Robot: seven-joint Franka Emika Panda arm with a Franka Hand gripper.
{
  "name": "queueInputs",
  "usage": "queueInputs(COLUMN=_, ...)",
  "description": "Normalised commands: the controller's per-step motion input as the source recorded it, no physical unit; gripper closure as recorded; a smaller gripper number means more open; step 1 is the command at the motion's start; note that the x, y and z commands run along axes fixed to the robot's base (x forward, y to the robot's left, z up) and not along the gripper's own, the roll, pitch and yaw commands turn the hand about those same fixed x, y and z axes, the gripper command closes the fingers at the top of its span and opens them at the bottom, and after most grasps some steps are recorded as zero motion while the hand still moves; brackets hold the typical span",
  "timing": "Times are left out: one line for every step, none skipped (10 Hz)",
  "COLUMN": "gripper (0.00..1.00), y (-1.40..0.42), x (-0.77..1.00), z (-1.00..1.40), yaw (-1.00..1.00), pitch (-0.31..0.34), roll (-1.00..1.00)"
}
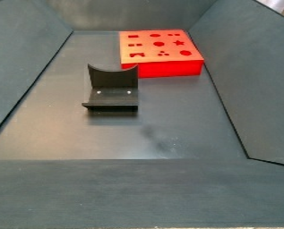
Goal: Pick up the round object. Move up. Place the round object on the fixture. Regrasp the round object. Move to above the board. Insert the round object.
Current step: Insert the round object.
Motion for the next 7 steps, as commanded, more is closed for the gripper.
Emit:
queueInputs(gripper=1.00, y=0.12, x=0.34, z=-0.89, yaw=0.00, pitch=-0.047, roll=0.00)
queueInputs(gripper=1.00, y=0.11, x=0.25, z=-0.86, yaw=0.00, pitch=-0.064, roll=0.00)
queueInputs(gripper=1.00, y=0.09, x=0.21, z=-0.90, yaw=0.00, pitch=-0.083, roll=0.00)
queueInputs(gripper=1.00, y=0.03, x=0.03, z=-0.96, yaw=0.00, pitch=-0.124, roll=0.04)
queueInputs(gripper=1.00, y=0.03, x=0.00, z=-0.97, yaw=0.00, pitch=-0.129, roll=0.07)
queueInputs(gripper=1.00, y=0.03, x=0.00, z=-0.97, yaw=0.00, pitch=-0.133, roll=0.08)
queueInputs(gripper=1.00, y=0.03, x=-0.07, z=-0.96, yaw=0.00, pitch=-0.143, roll=0.09)
